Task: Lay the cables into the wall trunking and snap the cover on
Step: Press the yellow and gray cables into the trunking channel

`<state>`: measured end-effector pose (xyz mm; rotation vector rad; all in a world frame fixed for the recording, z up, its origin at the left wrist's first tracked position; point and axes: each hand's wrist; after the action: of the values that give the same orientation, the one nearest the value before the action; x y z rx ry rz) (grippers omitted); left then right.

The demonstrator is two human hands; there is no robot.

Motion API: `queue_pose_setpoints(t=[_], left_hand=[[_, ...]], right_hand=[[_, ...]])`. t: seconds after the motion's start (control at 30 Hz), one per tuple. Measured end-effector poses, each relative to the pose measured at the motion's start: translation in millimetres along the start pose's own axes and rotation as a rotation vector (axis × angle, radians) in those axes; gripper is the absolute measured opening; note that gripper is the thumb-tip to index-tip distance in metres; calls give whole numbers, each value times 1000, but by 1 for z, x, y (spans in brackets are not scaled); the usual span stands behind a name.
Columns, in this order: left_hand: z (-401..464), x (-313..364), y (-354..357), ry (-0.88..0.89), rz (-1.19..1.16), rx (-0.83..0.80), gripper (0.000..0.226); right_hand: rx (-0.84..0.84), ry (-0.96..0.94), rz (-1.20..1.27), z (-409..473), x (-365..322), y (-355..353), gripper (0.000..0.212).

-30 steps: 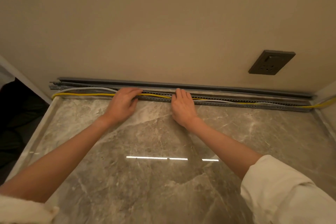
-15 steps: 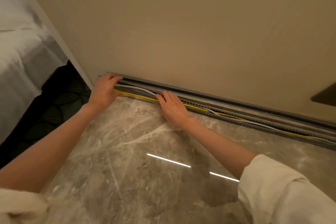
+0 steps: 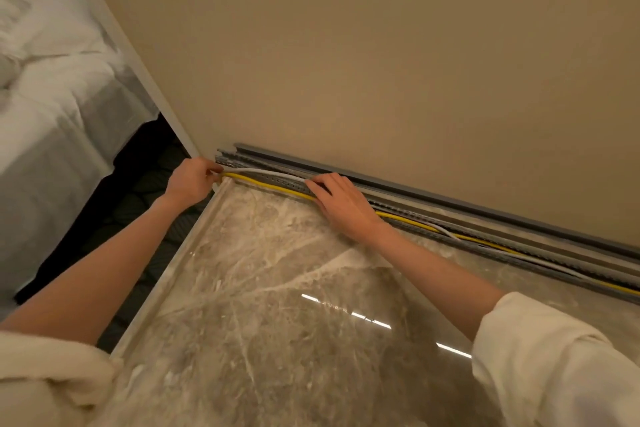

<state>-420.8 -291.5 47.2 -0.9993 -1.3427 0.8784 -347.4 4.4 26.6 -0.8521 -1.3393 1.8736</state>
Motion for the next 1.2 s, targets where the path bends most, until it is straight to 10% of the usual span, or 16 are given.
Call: queue_pose_setpoints(t=[1.2], left_hand=[[41,8,-44,221,73,-169,12]], right_hand=[[-145,-12,28,-5,18,13,52]])
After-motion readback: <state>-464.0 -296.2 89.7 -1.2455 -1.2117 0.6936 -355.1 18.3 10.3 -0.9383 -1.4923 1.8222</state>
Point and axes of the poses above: each hand's wrist, its own z-axis towards the middle knuckle, its own y-axis out of the palm, x = y × z, and after that the axes turned 1 degree about -y, right-handed
